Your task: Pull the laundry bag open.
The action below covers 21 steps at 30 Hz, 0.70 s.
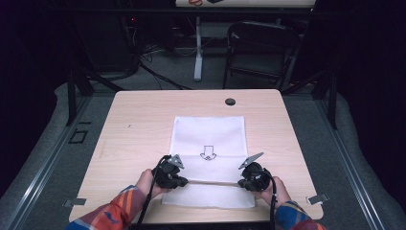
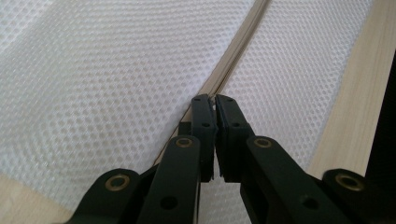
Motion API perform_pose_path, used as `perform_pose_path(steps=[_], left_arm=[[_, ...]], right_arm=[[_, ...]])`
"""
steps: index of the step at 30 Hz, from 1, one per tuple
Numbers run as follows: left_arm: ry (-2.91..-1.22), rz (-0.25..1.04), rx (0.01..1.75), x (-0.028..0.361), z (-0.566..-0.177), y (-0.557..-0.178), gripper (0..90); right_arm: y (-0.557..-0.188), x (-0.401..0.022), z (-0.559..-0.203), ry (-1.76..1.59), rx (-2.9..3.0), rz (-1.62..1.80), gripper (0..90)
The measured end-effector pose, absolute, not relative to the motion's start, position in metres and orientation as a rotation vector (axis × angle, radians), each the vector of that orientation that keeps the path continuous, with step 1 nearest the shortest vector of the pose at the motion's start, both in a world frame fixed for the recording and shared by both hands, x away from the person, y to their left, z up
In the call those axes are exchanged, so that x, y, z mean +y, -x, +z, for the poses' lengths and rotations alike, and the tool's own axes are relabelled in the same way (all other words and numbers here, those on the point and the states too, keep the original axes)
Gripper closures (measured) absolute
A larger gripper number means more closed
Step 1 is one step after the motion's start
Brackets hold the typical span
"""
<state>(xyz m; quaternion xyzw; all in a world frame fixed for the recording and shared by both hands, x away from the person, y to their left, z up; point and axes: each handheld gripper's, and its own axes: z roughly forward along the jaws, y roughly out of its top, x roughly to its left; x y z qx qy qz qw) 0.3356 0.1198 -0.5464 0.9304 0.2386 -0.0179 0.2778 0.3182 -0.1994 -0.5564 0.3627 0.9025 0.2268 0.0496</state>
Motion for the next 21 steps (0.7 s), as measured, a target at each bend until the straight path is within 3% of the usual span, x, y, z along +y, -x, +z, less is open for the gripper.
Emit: perform_pose_path(steps=[21], left_arm=[[-2.475,-0.025,0.727,0.147,-0.541,-0.325,86.9]], right_arm=[[-0.319,-0.201,-0.556,-1.088,2.742,0.66,90.0]])
